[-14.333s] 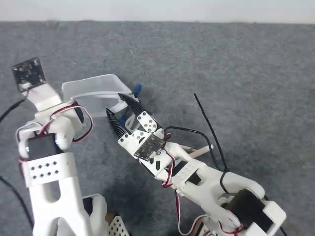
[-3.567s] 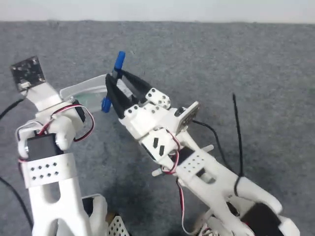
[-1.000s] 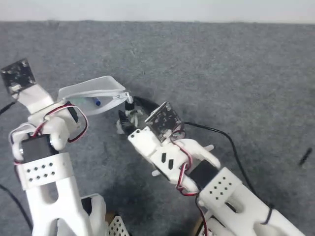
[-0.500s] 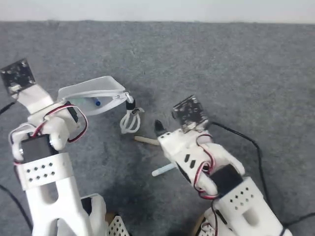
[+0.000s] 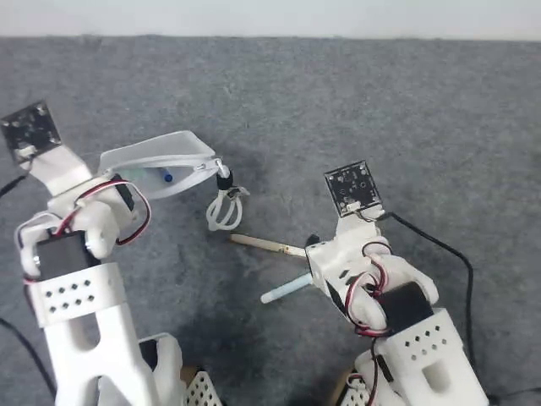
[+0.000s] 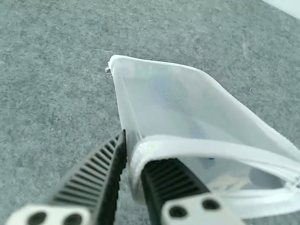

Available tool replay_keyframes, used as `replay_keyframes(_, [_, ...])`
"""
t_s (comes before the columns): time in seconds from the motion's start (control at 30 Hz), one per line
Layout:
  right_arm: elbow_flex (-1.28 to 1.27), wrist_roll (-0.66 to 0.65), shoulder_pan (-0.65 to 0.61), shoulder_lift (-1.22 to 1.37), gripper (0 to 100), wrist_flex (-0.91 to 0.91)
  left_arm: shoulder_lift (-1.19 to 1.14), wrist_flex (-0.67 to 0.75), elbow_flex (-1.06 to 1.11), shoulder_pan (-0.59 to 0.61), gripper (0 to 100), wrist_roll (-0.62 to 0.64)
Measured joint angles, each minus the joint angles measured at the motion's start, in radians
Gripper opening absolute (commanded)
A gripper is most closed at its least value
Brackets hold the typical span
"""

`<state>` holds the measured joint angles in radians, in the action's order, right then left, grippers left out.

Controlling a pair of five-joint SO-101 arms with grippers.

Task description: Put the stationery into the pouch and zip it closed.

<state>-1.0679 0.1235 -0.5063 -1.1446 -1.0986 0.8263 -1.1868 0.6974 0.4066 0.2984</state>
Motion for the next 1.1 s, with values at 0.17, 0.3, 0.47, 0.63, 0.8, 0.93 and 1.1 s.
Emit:
replay_keyframes(0.17, [0.0,0.031,0.0,0.0,16.0,-0.012,0.0,0.0,0.0,0.0,1,0.0])
replay_keyframes(0.3, [0.0,0.034,0.0,0.069,16.0,-0.014,0.0,0.0,0.0,0.0,1,0.0])
replay_keyframes(0.47, [0.048,0.071,0.0,0.207,16.2,-0.014,0.0,0.0,0.0,0.0,1,0.0])
replay_keyframes(0.63, [0.078,0.123,0.003,0.324,16.2,-0.014,0.0,0.0,0.0,0.0,1,0.0])
replay_keyframes(0.8, [0.11,0.129,0.074,0.44,16.0,-0.014,0.0,0.005,0.0,0.0,1,0.0])
replay_keyframes(0.93, [0.137,0.129,0.117,0.535,16.2,-0.014,0.0,0.006,0.002,0.0,1,0.0])
replay_keyframes(1.1, [0.141,0.129,0.114,0.646,16.2,-0.014,0.0,0.006,0.002,0.0,1,0.0])
